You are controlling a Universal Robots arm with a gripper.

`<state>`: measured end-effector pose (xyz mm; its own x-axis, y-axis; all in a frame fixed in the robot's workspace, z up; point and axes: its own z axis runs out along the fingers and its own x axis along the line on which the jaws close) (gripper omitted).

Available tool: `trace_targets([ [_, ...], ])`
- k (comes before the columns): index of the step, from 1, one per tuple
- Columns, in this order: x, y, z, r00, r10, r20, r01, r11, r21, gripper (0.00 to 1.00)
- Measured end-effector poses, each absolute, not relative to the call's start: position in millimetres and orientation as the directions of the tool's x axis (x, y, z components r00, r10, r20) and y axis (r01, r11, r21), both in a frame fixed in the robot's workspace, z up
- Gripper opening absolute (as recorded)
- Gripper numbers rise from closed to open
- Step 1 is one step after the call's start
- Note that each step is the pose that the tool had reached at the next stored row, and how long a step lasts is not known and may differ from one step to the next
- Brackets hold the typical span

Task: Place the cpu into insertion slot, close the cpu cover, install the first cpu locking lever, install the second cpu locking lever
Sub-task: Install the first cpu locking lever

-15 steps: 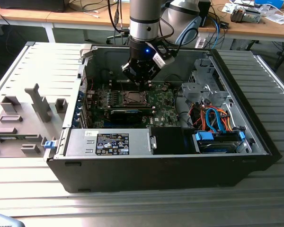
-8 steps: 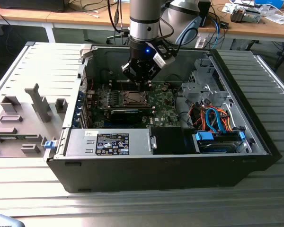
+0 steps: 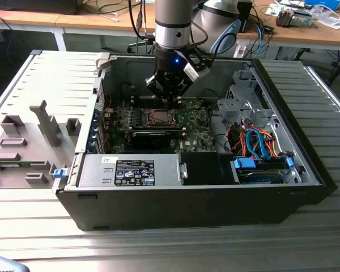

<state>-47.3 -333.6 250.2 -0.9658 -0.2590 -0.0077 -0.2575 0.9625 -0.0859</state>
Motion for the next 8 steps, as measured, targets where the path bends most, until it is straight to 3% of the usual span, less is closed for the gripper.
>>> trace_targets([
  [8,-47.3,-333.6,250.0,-0.985,-0.174,-0.008,-0.173,0.981,-0.083,0.11],
])
